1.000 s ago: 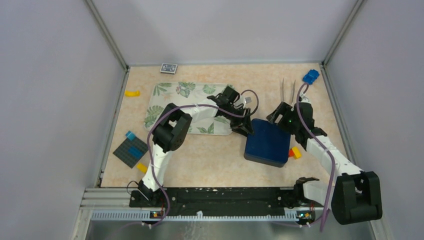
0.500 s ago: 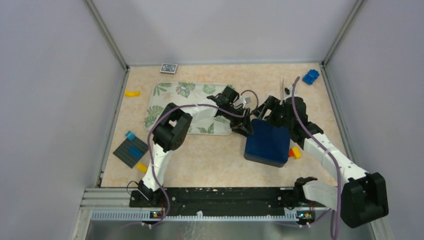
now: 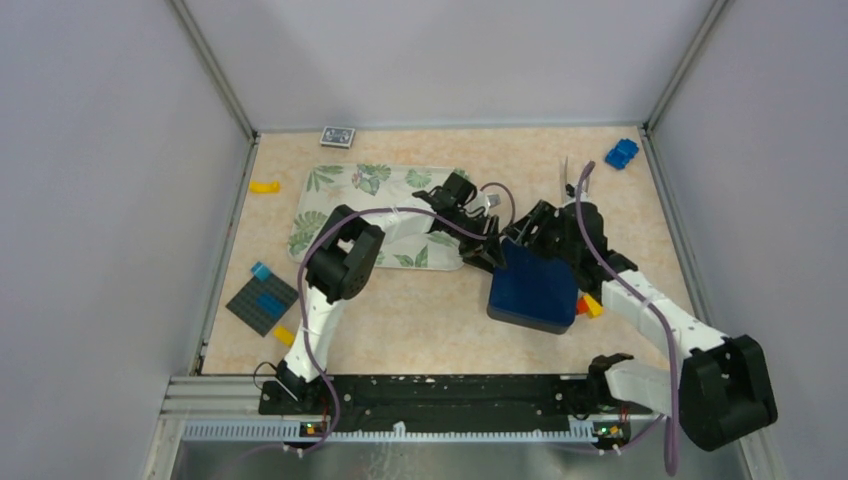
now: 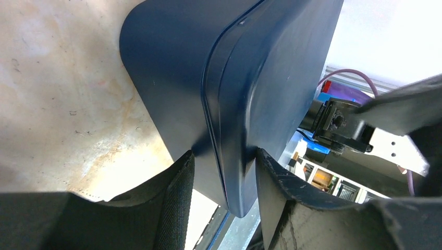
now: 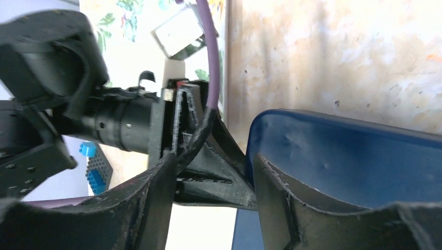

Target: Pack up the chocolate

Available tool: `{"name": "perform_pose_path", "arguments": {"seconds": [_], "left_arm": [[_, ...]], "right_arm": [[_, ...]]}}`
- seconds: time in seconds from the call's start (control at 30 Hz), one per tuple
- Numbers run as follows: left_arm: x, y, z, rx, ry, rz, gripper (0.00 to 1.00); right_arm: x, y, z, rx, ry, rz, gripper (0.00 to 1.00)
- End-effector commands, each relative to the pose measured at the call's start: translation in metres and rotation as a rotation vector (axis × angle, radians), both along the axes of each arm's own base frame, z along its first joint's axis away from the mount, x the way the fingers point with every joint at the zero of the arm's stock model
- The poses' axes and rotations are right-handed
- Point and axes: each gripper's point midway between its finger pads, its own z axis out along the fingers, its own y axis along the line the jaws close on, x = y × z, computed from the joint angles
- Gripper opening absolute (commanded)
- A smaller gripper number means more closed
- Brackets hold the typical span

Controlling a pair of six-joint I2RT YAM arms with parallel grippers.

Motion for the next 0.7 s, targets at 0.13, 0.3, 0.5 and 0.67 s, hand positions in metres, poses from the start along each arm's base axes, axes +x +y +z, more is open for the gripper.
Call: {"name": "perform_pose_path", "arguments": {"seconds": [0.13,0.3,0.5,0.67], "left_arm": [[0.034,0.01,0.016,0.02,-0.171,0.077,0.51],[0.047,0.016,0.034,0.064,-0.281,0.107,0.49],[0.067,0.026,0.081,0.098,-0.468,0.153,0.48],[0.076,0.027,0.107,0.097,-0.54,0.167,0.49]], "right_arm": [[-0.01,-0.03,0.097,-0.098,-0.184,-0.07,0.69],[-0.02,-0.081,0.096,-0.239,-0.159,-0.275,0.65],[-0.029,-0.101,0.075,-0.287,-0.087,-0.33,0.5],[-0.028,-0.097,0.071,-0.278,-0.079,-0.316,0.5]]}}
